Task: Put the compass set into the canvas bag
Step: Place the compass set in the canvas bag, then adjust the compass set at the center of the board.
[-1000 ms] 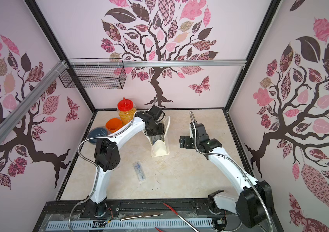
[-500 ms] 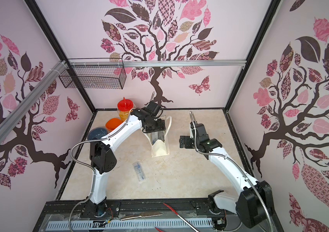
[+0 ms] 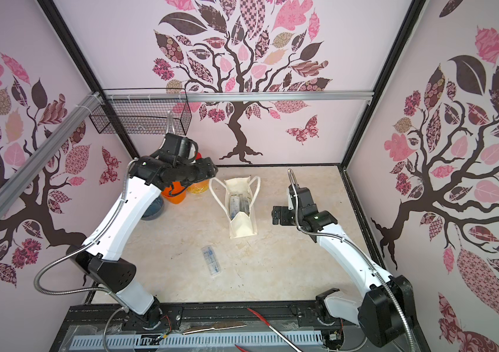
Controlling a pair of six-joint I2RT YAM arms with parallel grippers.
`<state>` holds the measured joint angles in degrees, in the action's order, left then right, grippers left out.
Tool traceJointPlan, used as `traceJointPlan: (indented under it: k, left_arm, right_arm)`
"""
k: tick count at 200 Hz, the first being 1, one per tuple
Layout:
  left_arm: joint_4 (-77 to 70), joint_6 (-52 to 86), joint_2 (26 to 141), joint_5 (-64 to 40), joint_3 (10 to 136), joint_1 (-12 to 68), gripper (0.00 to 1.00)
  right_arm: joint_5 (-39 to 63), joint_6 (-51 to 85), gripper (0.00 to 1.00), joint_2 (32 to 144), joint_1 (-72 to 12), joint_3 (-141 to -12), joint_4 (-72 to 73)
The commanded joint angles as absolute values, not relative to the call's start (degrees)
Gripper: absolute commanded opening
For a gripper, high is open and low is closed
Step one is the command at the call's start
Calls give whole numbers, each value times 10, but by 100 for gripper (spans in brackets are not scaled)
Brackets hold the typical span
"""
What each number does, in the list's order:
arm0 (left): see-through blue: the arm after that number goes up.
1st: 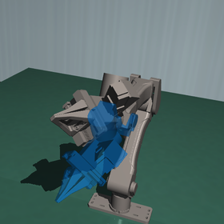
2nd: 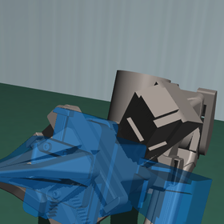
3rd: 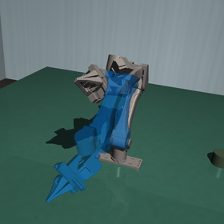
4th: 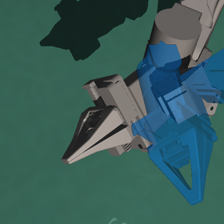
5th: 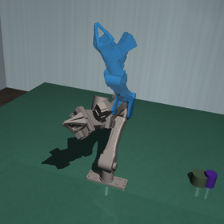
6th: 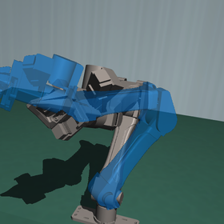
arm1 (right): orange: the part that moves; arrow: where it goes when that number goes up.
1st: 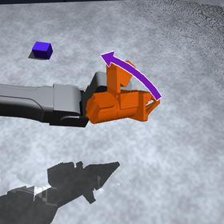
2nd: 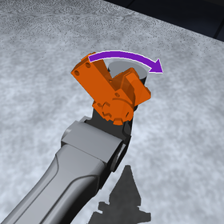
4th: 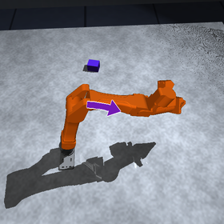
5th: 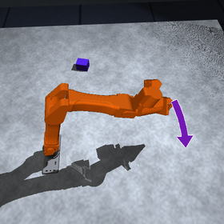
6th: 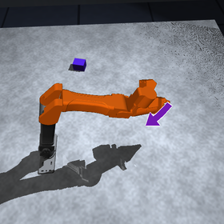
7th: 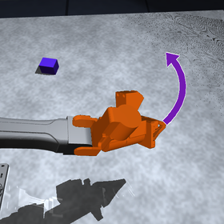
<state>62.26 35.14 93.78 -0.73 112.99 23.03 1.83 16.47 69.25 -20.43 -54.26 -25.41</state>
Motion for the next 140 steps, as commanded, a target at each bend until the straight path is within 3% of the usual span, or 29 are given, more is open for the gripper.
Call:
traceJointPlan:
  k: [1, 77, 140]
  left_arm:
    - [643, 355, 901, -18, 1069, 196, 82]
    - [644, 366, 805, -40, 864, 83, 82]
    - [596, 441, 784, -106, 708, 81, 81]
  right_arm:
    - [24, 164, 100, 672, -202, -545, -250]
    - [26, 166, 100, 670, -202, -547, -252]
    - [17, 164, 100, 669, -203, -544, -253]
